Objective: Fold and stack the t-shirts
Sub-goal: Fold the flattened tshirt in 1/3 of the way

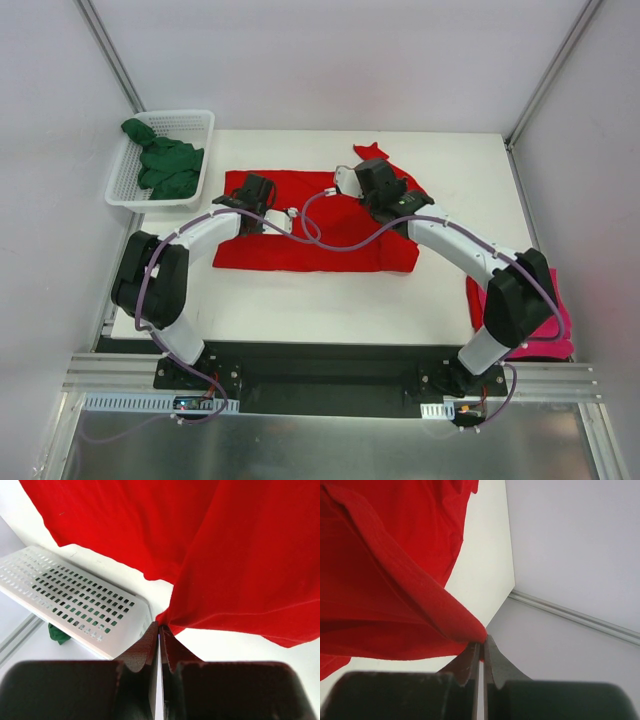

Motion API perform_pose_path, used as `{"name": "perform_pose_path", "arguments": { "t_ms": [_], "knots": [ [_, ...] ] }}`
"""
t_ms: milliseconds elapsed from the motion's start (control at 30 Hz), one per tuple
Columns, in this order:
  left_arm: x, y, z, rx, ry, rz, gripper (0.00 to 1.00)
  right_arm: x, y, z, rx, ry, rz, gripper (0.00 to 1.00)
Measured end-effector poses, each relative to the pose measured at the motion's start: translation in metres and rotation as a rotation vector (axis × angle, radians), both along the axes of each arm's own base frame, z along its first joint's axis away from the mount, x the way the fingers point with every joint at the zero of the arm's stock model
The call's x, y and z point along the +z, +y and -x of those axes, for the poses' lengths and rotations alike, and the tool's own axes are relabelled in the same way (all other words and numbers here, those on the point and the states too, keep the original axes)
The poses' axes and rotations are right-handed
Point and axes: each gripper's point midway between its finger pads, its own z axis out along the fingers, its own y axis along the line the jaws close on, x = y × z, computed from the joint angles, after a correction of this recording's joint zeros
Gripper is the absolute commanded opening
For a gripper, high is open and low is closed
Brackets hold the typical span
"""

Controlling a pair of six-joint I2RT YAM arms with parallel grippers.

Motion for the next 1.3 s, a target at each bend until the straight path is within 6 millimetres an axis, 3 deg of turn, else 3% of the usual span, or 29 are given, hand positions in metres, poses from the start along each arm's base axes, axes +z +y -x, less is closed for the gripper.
{"name": "perform_pose_path", "arguments": {
  "t_ms": [500, 900, 933, 1033, 1100, 1300],
  "knots": [
    [-0.014, 0.0, -0.001, 0.0, 0.034, -0.019, 0.02, -0.017, 0.006, -0.009, 0.005, 0.032, 0.03, 0.01],
    [-0.018, -0.004, -0.017, 0.002, 0.033, -0.035, 0.07, -0.02, 0.013, -0.018, 0.015, 0.031, 0.037, 0.01],
    [-0.017, -0.004, -0.018, 0.004, 0.032, -0.038, 0.1, -0.02, 0.013, -0.018, 0.015, 0.032, 0.038, 0.01],
    [-0.016, -0.002, -0.019, 0.001, 0.028, -0.052, 0.58, -0.022, 0.014, -0.019, 0.017, 0.035, 0.042, 0.01],
    [-0.016, -0.001, -0.02, -0.005, 0.028, -0.062, 0.99, -0.022, 0.015, -0.02, 0.017, 0.037, 0.043, 0.01],
    [-0.013, 0.003, -0.021, -0.001, 0.02, -0.089, 0.99, -0.025, 0.019, -0.026, 0.019, 0.038, 0.045, 0.01]
  ]
}}
